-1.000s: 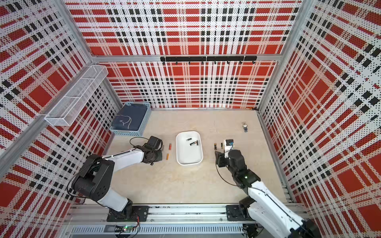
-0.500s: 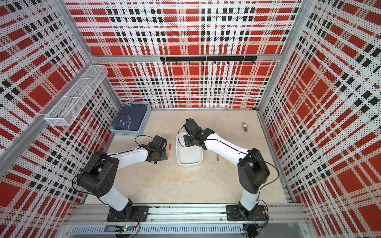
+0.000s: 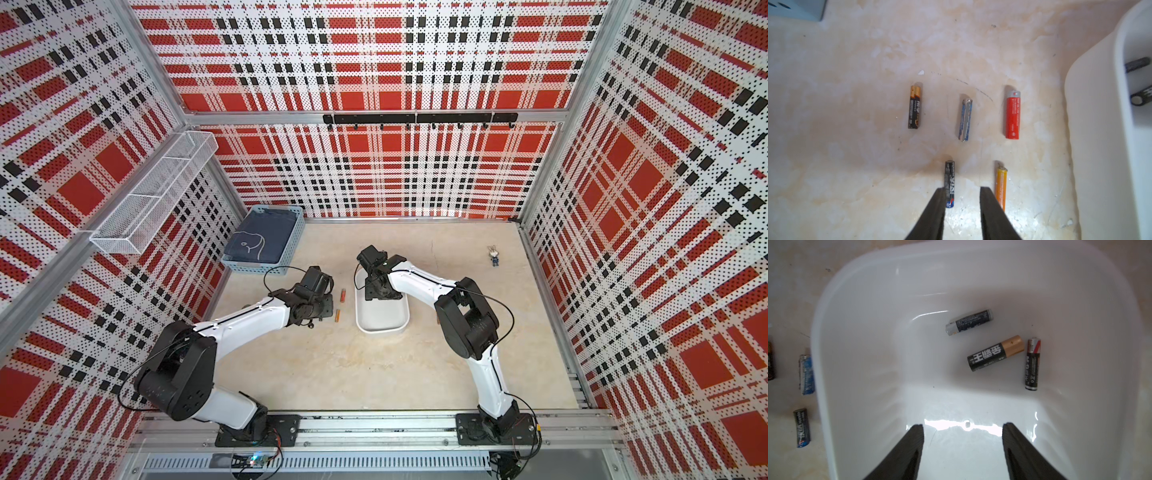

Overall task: Take the batteries out of the storage box
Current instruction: Pick up the battery from the storage box.

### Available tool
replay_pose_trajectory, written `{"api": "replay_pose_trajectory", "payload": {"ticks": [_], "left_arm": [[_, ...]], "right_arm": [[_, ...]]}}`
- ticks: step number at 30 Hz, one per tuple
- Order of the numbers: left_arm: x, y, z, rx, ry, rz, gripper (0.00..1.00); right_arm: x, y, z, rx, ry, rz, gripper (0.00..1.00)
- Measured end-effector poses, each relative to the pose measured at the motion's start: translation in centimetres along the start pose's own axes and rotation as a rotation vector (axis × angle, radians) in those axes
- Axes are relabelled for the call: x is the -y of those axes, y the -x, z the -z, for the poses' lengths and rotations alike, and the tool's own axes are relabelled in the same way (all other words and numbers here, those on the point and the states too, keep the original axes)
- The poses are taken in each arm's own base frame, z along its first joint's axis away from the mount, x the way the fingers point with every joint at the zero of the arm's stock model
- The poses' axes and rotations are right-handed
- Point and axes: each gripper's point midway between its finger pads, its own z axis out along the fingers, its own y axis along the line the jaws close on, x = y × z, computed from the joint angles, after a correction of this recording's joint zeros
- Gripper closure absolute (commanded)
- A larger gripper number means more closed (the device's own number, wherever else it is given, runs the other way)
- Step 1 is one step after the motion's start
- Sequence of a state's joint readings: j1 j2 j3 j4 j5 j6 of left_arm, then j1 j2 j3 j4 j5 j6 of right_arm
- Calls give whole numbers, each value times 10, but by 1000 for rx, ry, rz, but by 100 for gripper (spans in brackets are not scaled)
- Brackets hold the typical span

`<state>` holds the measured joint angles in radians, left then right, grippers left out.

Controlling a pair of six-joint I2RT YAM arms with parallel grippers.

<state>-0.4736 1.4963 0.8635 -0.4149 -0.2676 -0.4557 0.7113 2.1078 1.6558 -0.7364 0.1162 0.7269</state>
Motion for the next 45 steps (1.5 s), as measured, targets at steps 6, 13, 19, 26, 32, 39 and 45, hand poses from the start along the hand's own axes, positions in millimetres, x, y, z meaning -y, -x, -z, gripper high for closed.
{"api": "replay_pose_trajectory", "payload": {"ticks": [6,13,19,26,32,39,45], "left_arm": [[-1,6,6,28,7,2,66],[16,-2,3,13,-11,-44,68],[34,-3,-4,2,-24,-84,68],[39,-1,-4,8,-28,-96,68],[40,-2,-4,8,-30,-101,68],[41,-3,-6,1,-26,-111,69],[45,2,-8,6,-24,-115,69]], "right_arm": [[3,10,-12,10,-19,-59,30],[12,16,-21,28,-52,-106,30],[14,20,-38,28,-73,-113,35],[11,30,-43,56,-73,-116,41],[12,33,-46,71,-78,-112,57],[19,31,-47,90,-92,-101,76],[31,14,-38,57,-105,-67,81]]}}
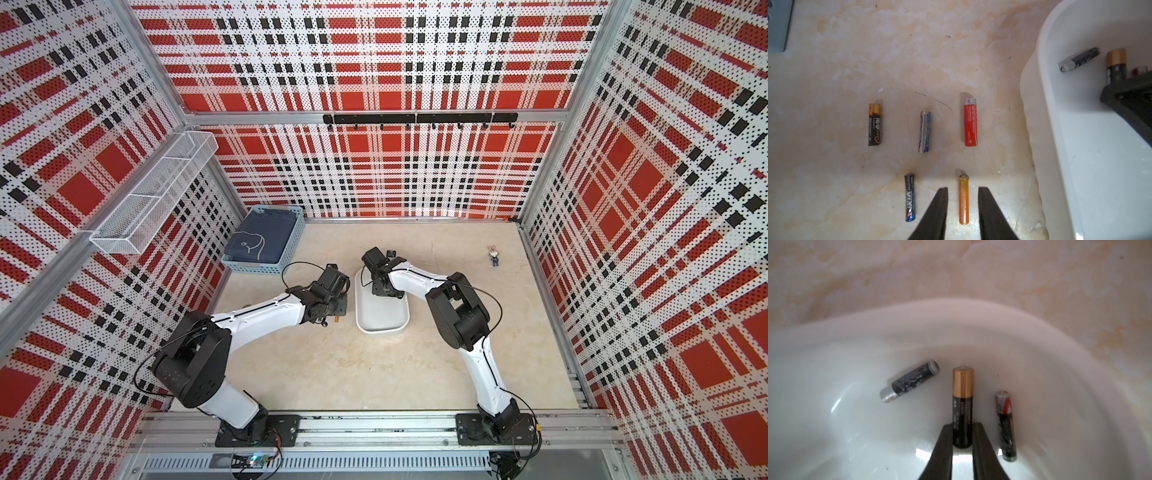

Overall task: Take the batteries out of the storage box
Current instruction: Pick up the battery from the storage box.

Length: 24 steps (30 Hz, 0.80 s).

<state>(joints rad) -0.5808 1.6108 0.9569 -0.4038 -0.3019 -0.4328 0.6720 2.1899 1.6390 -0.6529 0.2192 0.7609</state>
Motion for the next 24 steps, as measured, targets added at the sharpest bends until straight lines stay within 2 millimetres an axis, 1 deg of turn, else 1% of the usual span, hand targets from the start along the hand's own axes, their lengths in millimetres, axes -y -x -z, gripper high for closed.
{"api": "replay_pose_trajectory", "payload": {"ticks": [2,7,9,13,18,21,24], "left_arm": [[1,0,0,1,1,-5,69],[3,2,-4,-4,7,-18,70],[4,4,-5,0,8,-20,70],[3,7,-4,9,16,-18,70],[1,8,-4,16,30,-17,70],[-1,9,-4,21,39,-12,70],[-2,10,-4,27,44,-1,70]], "right_arm": [[3,-5,3,-18,-2,14,79],[5,-9,6,-36,-3,50,82],[5,-10,6,-43,-2,66,88],[6,-11,7,-47,-6,90,94],[9,-14,11,-63,-17,119,95],[10,-13,18,-62,-12,135,95],[8,-5,38,-36,14,145,95]]}}
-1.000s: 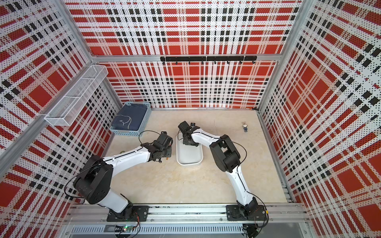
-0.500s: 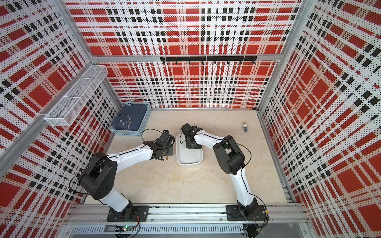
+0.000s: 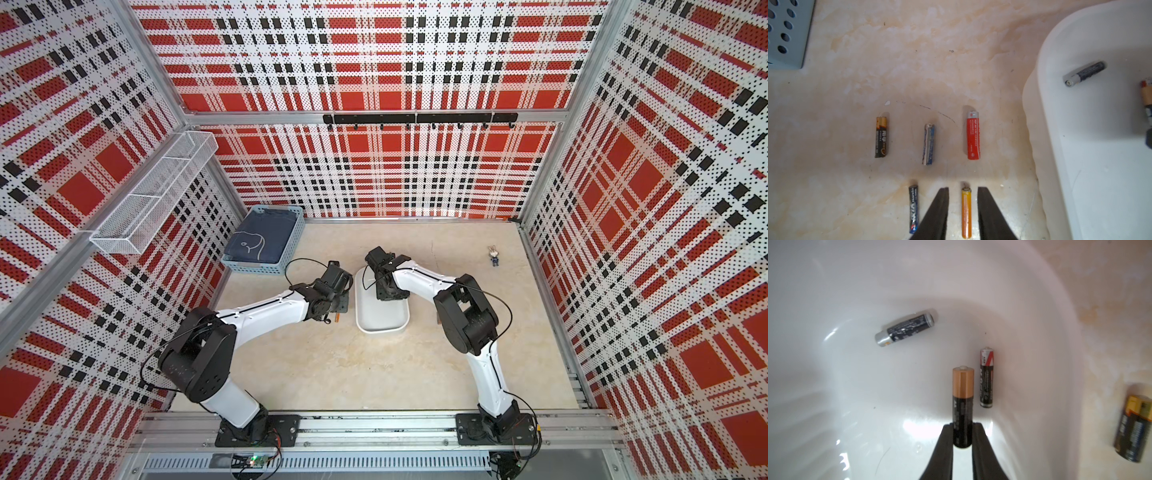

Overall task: Take the batteries out of the storage box
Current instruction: Pick up the battery from the storage box, then place the battery at the center of the board.

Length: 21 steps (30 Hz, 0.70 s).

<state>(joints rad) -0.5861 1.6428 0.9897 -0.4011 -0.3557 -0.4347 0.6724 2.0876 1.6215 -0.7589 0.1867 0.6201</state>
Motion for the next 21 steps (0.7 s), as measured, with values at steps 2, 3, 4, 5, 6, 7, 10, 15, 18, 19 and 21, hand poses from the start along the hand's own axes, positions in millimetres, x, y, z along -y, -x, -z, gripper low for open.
{"api": "replay_pose_trajectory", "payload": {"ticks": [2,3,4,5,6,7,10,15,18,19,21], "left_arm": [[0,2,0,7,3,9,70],[-1,2,1,10,5,13,70],[-1,3,1,14,7,15,70],[-2,5,2,19,9,18,70],[-2,6,3,23,10,20,70],[-1,9,4,29,8,22,70],[4,20,8,58,-3,28,70],[17,34,17,101,-26,19,70],[22,39,21,116,-36,11,70],[23,41,22,118,-39,9,70],[26,45,24,123,-51,8,70]], "right_arm": [[-1,8,21,38,27,2,95],[0,11,32,57,39,2,95],[1,14,46,79,53,4,95],[2,17,60,103,67,4,95],[3,19,71,121,77,3,95],[6,22,84,148,87,1,95],[22,21,119,215,88,-9,95],[84,-4,137,236,7,-62,95],[139,-35,116,171,-101,-111,95],[156,-48,106,136,-139,-126,95],[183,-75,86,60,-203,-144,95]]}}
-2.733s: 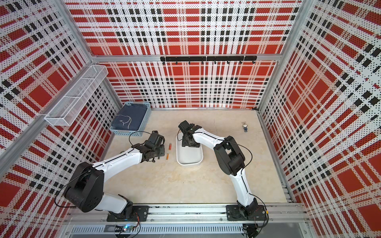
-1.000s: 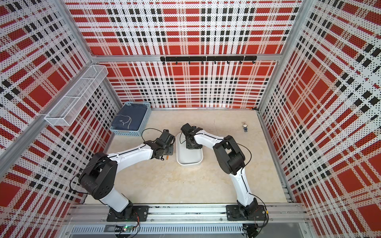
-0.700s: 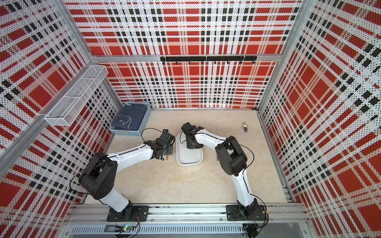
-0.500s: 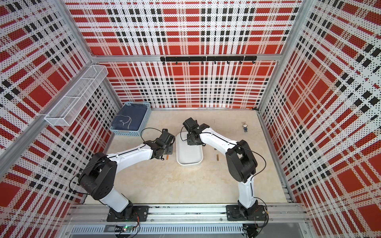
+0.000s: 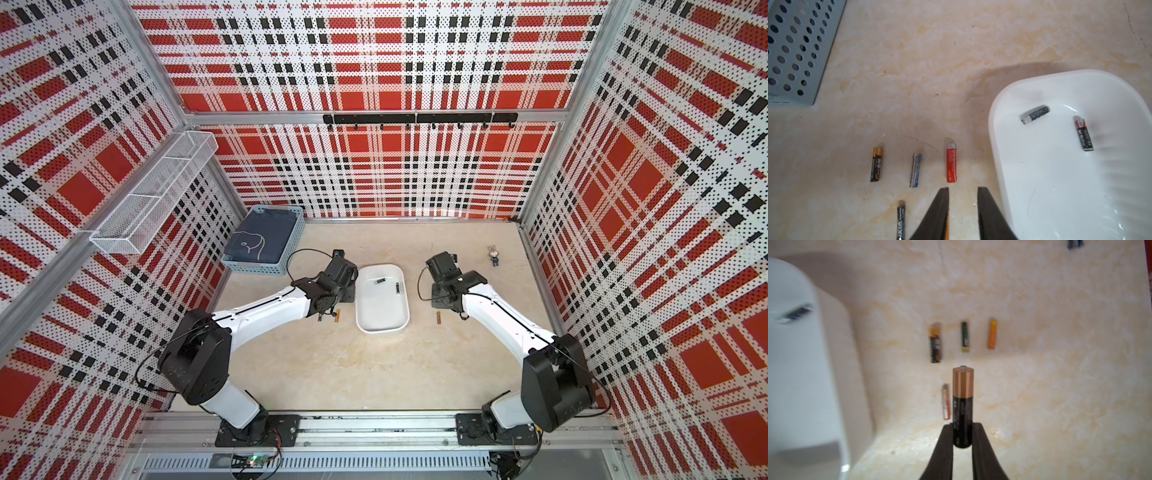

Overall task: Take the batteries out of the storage box
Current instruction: Place the battery at the center of the board.

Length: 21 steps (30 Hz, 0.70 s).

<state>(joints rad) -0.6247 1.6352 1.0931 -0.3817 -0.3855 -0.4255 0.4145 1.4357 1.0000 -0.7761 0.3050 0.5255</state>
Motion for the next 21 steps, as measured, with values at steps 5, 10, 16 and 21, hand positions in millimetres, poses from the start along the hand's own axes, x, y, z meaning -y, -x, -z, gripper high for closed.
{"api": "replay_pose_trajectory", "payload": {"ticks": [5,10,16,21], "left_arm": [[12,18,8,27,-47,9,70],[20,24,13,28,-78,10,69],[33,42,28,29,-131,34,68],[46,53,37,40,-174,43,68]], "right_arm": [[11,-33,-37,-106,-55,49,95],[-3,-32,-65,-117,-32,77,95],[-13,-26,-78,-94,-5,75,90],[-15,-20,-80,-72,-1,60,74]]}}
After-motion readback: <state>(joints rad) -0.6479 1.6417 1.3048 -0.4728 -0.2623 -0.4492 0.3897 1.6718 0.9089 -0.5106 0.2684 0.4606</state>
